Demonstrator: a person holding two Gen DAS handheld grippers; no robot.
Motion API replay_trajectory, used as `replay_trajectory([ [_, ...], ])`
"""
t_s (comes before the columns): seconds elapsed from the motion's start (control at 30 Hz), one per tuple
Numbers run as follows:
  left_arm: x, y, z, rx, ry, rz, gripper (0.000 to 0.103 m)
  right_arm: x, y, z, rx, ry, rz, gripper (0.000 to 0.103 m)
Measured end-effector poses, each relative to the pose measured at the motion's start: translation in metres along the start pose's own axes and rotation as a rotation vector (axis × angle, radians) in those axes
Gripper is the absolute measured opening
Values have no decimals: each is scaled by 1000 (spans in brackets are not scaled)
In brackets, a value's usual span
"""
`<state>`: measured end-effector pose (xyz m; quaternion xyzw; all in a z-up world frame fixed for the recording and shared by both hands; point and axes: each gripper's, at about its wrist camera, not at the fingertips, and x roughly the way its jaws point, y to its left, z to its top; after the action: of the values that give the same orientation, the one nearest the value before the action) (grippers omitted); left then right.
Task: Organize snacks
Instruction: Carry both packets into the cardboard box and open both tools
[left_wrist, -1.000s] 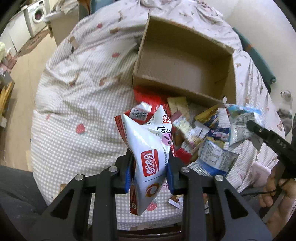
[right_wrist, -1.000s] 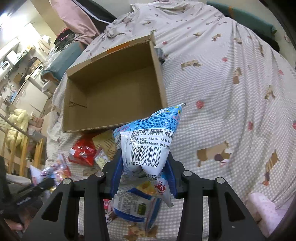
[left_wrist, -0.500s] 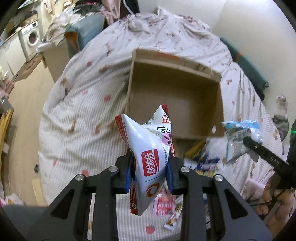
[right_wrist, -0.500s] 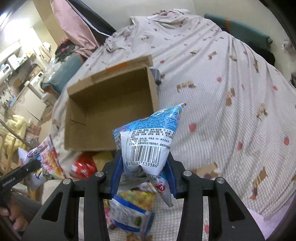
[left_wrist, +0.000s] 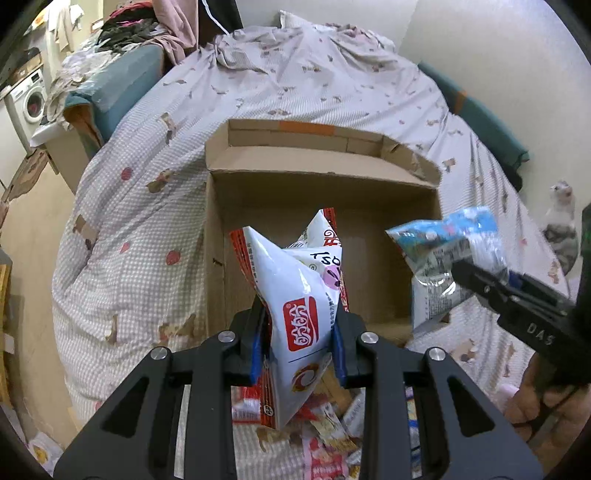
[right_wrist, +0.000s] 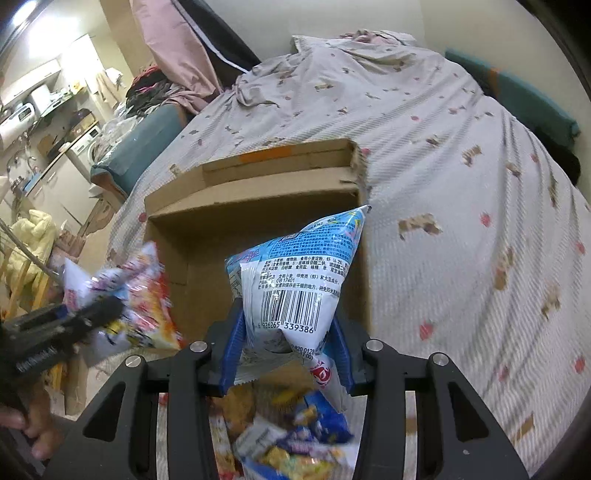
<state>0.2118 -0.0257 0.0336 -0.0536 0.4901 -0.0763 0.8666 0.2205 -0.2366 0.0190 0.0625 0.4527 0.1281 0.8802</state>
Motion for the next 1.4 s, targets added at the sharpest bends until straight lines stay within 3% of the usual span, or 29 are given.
replay_trajectory([
  [0.17,25,1,-1,-5,2,23,25,30,1,3,0,16,45,44],
  [0.53,58,0,-7,50,-9,61,25,61,5,-7,-50,50,34,45],
  [0.93,71,-9,-11,86,1,65,26,74,10,-14,-36,87,60,46],
  [1.3,67,-11,-13,94,-27,73,28,72,7,-14,-21,64,78,48],
  [1.4,64,-14,-14,112,-38,82,36,70,6,-13,-18,56,83,51],
])
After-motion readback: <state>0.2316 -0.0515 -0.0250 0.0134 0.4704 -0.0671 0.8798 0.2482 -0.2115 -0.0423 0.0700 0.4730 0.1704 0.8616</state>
